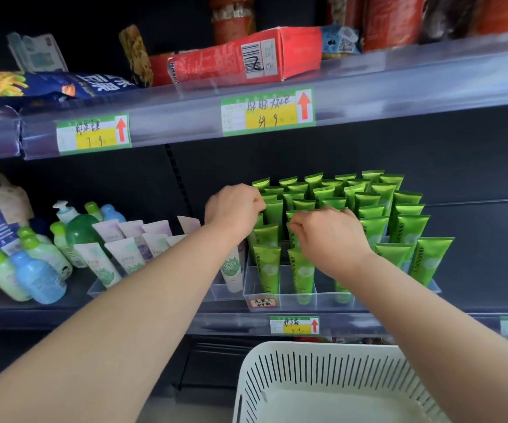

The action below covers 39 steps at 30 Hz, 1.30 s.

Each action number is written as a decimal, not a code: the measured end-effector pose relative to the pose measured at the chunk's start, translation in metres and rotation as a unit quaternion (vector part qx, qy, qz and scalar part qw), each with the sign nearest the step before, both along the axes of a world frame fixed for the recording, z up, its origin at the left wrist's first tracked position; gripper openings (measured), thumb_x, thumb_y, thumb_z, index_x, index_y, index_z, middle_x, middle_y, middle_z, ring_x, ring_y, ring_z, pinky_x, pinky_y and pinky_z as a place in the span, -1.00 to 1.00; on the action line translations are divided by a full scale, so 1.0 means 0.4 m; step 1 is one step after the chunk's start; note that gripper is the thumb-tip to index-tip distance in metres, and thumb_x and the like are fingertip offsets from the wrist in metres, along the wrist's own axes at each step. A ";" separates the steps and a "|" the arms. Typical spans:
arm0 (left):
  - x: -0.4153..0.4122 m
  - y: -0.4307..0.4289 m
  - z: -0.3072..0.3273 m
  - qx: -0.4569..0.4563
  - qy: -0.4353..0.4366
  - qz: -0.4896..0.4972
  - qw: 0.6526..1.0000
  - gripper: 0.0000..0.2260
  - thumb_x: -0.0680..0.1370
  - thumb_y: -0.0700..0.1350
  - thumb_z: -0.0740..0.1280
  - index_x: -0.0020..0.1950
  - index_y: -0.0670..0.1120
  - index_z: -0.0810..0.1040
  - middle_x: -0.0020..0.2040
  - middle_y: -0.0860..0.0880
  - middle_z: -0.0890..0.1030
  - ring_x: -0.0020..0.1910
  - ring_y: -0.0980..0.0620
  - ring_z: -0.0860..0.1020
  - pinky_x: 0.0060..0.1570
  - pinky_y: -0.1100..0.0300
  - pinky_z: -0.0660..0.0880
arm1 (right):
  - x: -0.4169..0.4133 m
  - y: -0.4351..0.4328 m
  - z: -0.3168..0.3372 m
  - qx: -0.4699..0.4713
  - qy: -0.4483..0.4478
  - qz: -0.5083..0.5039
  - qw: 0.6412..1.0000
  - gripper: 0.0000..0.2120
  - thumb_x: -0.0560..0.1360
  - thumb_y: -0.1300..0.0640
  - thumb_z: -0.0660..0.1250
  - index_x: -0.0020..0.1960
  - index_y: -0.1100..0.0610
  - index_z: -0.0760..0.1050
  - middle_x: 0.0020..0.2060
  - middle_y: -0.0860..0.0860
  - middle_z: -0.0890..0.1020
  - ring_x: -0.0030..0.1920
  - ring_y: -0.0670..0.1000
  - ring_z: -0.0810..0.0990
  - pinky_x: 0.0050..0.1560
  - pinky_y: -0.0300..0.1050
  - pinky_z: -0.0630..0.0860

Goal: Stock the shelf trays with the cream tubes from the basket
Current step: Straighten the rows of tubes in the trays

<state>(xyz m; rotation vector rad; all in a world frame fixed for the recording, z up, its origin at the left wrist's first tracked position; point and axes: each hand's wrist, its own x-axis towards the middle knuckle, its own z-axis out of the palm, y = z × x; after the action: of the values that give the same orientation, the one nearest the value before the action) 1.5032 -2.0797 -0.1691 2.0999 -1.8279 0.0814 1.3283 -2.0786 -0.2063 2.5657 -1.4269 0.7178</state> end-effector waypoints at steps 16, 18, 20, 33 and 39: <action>-0.066 -0.067 -0.007 0.062 -0.066 -0.018 0.996 -0.80 0.58 -0.21 0.29 0.13 -0.05 0.65 0.13 -0.08 0.61 0.09 -0.11 0.56 0.07 0.09 0.50 | -0.071 -0.022 -0.006 0.009 -0.002 -0.007 1.000 -0.80 0.56 0.16 0.18 0.09 -0.01 0.53 -0.05 -0.06 0.64 0.04 0.07 0.52 -0.13 -0.08 0.28; -0.065 -0.070 -0.013 0.063 -0.063 -0.027 0.996 -0.79 0.57 -0.22 0.30 0.12 -0.03 0.65 0.14 -0.08 0.61 0.09 -0.11 0.56 0.08 0.09 0.50 | -0.074 -0.020 -0.008 0.006 -0.002 -0.009 1.000 -0.79 0.56 0.16 0.18 0.10 -0.01 0.53 -0.05 -0.06 0.63 0.04 0.07 0.53 -0.13 -0.08 0.27; -0.059 -0.069 -0.014 0.060 -0.048 -0.029 0.997 -0.81 0.57 -0.21 0.32 0.11 -0.04 0.66 0.13 -0.08 0.61 0.08 -0.10 0.57 0.08 0.10 0.50 | -0.077 -0.018 -0.011 0.005 -0.002 -0.011 1.000 -0.78 0.56 0.16 0.18 0.13 -0.02 0.52 -0.05 -0.05 0.64 0.04 0.07 0.52 -0.14 -0.09 0.26; -0.039 0.013 0.009 -0.063 0.022 -0.044 0.997 -0.80 0.60 -0.19 0.27 0.11 -0.01 0.65 0.08 -0.03 0.63 -0.01 -0.04 0.57 -0.12 0.16 0.46 | -0.109 0.048 0.010 -0.036 -0.004 -0.026 0.999 -0.52 0.41 0.33 0.19 0.26 -0.01 0.49 0.06 -0.02 0.62 0.10 0.07 0.45 -0.09 -0.03 0.33; -0.050 0.093 0.016 -0.064 0.033 -0.043 0.996 -0.83 0.58 -0.14 0.28 0.07 0.00 0.66 0.03 -0.01 0.64 -0.01 -0.05 0.58 0.00 0.03 0.55 | -0.133 0.102 -0.003 -0.023 0.024 -0.033 0.999 -0.54 0.45 0.29 0.17 0.28 -0.04 0.46 0.07 -0.04 0.60 0.09 0.06 0.45 -0.13 -0.07 0.25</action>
<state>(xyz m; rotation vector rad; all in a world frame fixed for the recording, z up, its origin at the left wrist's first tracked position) 1.4833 -2.0424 -0.1629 1.9125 -1.8220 0.1036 1.2750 -2.0378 -0.2075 2.4718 -1.4563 0.6661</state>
